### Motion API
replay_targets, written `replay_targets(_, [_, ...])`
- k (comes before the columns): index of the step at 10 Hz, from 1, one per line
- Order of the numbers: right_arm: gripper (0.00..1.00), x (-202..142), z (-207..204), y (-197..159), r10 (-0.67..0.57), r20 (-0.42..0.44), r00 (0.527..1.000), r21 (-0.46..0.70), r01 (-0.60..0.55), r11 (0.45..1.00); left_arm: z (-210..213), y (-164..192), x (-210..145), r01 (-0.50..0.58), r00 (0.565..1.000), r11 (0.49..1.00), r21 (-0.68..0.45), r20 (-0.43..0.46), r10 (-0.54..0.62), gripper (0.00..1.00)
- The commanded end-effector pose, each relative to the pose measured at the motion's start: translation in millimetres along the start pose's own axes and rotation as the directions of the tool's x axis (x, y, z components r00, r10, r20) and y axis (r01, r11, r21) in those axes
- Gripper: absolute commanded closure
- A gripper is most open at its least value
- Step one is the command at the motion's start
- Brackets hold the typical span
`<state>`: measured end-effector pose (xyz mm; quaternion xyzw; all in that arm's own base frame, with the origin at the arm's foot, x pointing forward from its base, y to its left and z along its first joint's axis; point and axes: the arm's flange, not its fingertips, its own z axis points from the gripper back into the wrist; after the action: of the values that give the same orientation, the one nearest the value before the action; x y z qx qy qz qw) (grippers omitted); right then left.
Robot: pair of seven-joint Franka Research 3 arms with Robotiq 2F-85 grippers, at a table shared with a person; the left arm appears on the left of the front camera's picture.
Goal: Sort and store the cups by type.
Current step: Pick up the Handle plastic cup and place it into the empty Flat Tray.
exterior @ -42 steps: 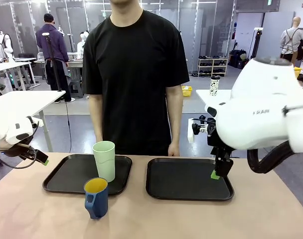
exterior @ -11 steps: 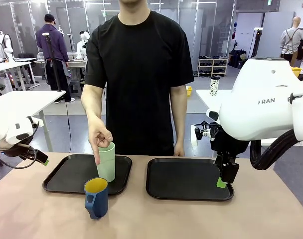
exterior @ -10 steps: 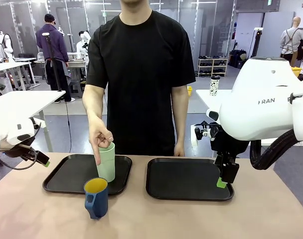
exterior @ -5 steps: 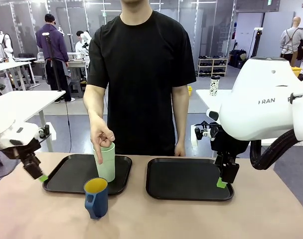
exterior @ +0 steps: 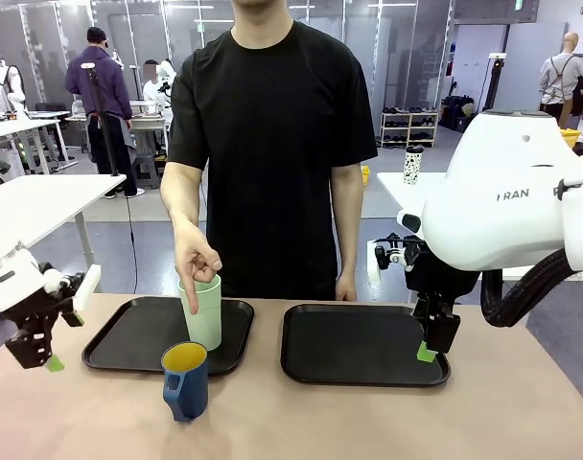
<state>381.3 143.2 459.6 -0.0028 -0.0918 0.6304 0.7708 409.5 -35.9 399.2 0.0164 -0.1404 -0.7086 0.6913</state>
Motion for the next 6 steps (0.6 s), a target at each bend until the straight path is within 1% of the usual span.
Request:
replay_targets(1, [0.0, -0.3, 1.2, 0.1, 0.0, 0.0, 1.0, -0.002, 0.0, 1.0, -7.4, -10.3, -4.2, 0.05, 0.998, 0.993, -0.108, -0.029, -0.053, 0.0])
replay_targets(2, [0.0, -0.3, 1.2, 0.1, 0.0, 0.0, 1.0, -0.002, 0.0, 1.0, -9.6, -12.9, -3.4, 0.077, 0.996, 0.983, -0.165, -0.026, -0.082, 0.0])
replay_targets(3, [0.0, -0.3, 1.2, 0.1, 0.0, 0.0, 1.0, -0.002, 0.0, 1.0, -12.1, -13.9, -4.0, 0.061, 0.995, 0.986, -0.156, -0.063, -0.071, 0.0])
replay_targets(4, [0.0, -0.3, 1.2, 0.1, 0.0, 0.0, 1.0, -0.002, 0.0, 1.0, -15.0, -14.0, -4.9, 0.034, 0.996, 0.991, -0.13, -0.077, -0.044, 0.0])
replay_targets(5, [0.0, -0.3, 1.2, 0.1, 0.0, 0.0, 1.0, -0.002, 0.0, 1.0, -16.1, -16.4, -0.5, 0.056, 0.998, 0.989, -0.138, -0.026, -0.06, 0.0])
replay_targets(6, [0.0, -0.3, 1.2, 0.1, 0.0, 0.0, 1.0, -0.002, 0.0, 1.0, -16.1, -16.4, -0.5, 0.056, 0.998, 0.989, -0.138, -0.026, -0.06, 0.0])
